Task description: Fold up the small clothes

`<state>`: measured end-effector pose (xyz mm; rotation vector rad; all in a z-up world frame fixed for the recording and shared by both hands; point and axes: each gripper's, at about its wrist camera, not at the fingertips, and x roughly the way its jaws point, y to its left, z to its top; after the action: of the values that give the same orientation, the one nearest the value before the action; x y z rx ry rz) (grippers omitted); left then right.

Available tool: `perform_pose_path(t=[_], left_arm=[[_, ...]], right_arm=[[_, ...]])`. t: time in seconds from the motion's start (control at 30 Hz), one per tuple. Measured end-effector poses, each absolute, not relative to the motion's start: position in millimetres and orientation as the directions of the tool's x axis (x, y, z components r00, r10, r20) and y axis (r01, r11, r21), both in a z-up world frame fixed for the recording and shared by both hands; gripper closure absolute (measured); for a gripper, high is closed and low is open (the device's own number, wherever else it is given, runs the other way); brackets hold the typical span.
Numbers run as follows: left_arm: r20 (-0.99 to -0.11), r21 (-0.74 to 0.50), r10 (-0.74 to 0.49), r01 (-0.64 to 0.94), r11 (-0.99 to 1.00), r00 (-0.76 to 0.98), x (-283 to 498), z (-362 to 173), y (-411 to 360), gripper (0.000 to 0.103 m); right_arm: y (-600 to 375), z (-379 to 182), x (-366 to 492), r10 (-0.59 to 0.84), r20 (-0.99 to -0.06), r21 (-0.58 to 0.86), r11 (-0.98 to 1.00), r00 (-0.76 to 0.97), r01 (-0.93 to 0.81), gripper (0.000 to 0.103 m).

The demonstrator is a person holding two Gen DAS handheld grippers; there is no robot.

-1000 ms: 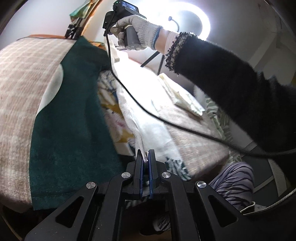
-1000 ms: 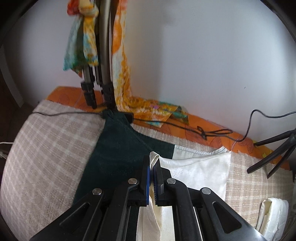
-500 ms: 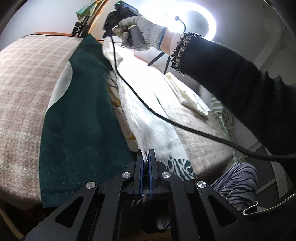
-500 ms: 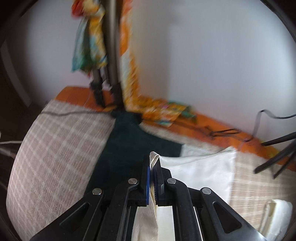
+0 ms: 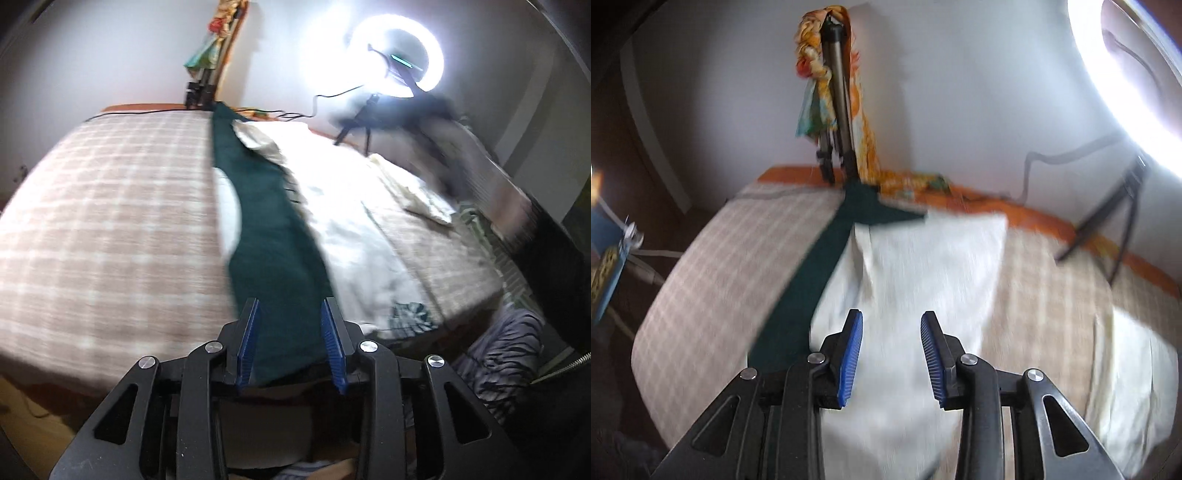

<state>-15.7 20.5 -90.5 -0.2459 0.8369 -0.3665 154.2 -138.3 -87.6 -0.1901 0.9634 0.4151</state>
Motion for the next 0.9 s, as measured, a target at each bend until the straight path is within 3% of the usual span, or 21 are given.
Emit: perform_pose_path(t=[0.33, 0.63, 0.67, 0.73, 0.8, 0.9], left_arm=[[-0.747, -0.456, -0.462, 0.137, 0.879, 0.478, 8.6, -125.0, 34.0, 0.071], [-0.750, -0.490, -0.497, 0.138, 0.861, 0.437, 3.2, -138.0, 23.5, 0.074], [-0.748, -0.492, -0.501, 0.143, 0.859, 0.436, 2.6, -139.0, 23.4, 0.075], [-0.744, -0.484, -0.501, 0.159, 0.860, 0.443, 2.4, -140.3, 21.2, 0.098], [-0.746, -0.469, -0.492, 0.172, 0.866, 0.448, 4.4, -141.5, 18.9, 0.099], [-0.744, -0.447, -0.477, 0.183, 0.876, 0.468, 1.6, -137.7, 20.5, 0.101]], right_arm=[[-213.5, -158.7, -7.8, 0.302, -0.906, 0.183, 0.911, 0.295, -0.370, 0.068], [-216.3, -182.9, -61.2, 0.364, -0.902, 0.274, 0.899, 0.234, -0.342, 0.066], [-210.8, -182.5, -63.6, 0.349, -0.904, 0.247, 0.897, 0.246, -0.366, 0.068], [-201.2, -182.8, -67.1, 0.329, -0.910, 0.211, 0.892, 0.254, -0.399, 0.084], [-199.3, -185.0, -66.3, 0.328, -0.910, 0.211, 0.892, 0.252, -0.400, 0.099], [-210.3, -183.6, -63.7, 0.366, -0.902, 0.267, 0.890, 0.230, -0.369, 0.103]])
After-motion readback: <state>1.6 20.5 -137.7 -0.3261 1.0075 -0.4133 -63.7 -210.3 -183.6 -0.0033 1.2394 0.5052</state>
